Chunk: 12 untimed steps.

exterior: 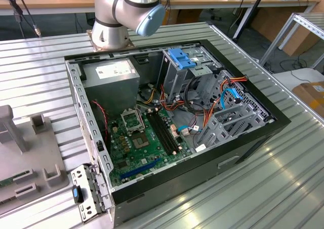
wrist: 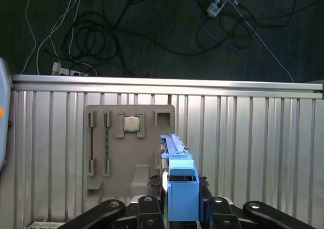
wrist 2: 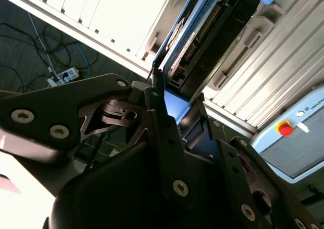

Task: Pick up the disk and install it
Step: 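Pick up the disk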

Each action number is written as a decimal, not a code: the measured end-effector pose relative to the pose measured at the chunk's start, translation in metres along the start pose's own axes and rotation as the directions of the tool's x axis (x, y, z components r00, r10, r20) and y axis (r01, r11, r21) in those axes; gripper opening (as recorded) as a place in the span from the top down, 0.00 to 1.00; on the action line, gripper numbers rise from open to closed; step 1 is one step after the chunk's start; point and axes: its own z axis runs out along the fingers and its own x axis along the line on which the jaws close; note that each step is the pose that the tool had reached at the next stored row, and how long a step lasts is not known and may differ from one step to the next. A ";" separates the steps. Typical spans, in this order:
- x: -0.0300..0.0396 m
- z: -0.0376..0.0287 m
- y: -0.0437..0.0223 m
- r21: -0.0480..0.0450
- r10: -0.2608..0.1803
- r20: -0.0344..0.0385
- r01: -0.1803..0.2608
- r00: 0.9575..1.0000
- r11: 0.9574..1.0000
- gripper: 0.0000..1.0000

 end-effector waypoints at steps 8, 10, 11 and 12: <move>0.0000 -0.0001 -0.0006 0.000 0.000 0.000 0.000 1.000 1.000 0.64; 0.0000 0.0000 -0.0007 0.000 0.000 0.000 0.000 1.000 1.000 0.64; 0.0000 -0.0001 -0.0008 0.000 0.000 0.000 0.000 1.000 1.000 0.64; 0.0000 -0.0001 -0.0014 0.000 0.000 0.000 0.000 1.000 1.000 0.64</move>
